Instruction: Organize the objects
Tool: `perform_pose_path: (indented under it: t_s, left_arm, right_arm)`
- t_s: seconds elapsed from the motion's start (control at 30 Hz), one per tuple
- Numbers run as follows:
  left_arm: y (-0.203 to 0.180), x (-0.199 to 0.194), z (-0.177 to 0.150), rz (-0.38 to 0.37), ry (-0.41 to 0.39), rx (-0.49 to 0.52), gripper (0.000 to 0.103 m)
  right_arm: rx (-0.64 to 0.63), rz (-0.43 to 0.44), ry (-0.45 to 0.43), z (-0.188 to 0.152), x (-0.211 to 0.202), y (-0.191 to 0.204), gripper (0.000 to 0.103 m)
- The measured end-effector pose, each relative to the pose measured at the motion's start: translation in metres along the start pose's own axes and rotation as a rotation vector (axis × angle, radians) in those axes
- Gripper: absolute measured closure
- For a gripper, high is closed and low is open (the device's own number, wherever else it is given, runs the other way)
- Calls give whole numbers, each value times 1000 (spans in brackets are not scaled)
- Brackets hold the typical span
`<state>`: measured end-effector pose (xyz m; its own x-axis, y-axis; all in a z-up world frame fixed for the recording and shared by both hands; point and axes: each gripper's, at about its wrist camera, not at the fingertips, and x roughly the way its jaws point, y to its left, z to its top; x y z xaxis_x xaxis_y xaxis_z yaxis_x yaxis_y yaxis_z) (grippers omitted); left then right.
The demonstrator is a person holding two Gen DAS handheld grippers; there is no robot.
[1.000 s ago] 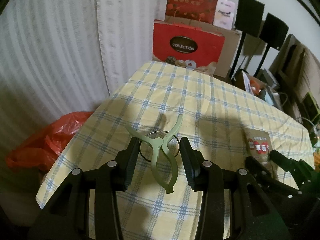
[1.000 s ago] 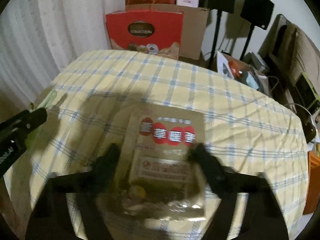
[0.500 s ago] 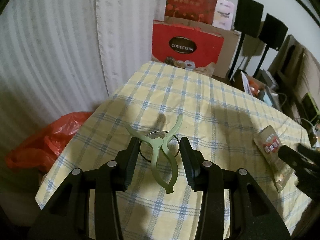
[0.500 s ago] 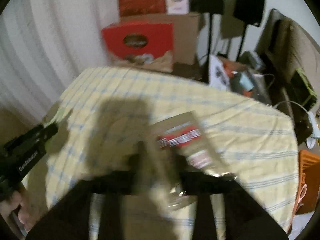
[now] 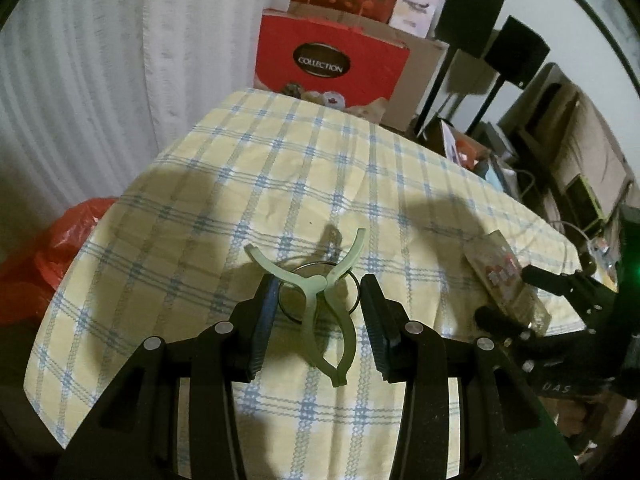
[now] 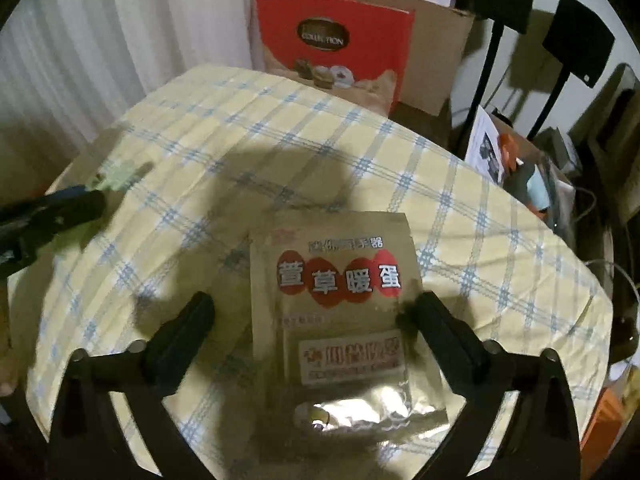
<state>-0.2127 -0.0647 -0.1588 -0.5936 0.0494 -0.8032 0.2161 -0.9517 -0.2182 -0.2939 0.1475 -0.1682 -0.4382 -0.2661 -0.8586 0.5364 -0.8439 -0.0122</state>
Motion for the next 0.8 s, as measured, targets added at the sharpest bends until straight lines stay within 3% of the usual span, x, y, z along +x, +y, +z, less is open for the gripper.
perform_pose_path:
  t_s: [0.03,0.07,0.13,0.37,0.7,0.8]
  left_arm:
    - [-2,1,0,8,2,4,64]
    - [-2,1,-1,10,3,5,64]
    - [-4,0,-1,8,5,10,64]
    - [-6,-2,-2,44,8,19,63]
    - [-5,1,-3,46,24,22,63]
    - [-7,2,-4,41,31,26,63]
  right_arm:
    - [9,-4,-7,-1,-4,-2,35]
    - [25,-13,-14,-2,-7,-2,43]
    - [51,-18,-21,-5,-9,-5,47]
    - [78,-74,-30,-11,-16,12,49]
    - [101,-27,-40,-24,-36,13,49]
    - [126,31,-69,-25,-48,13,49]
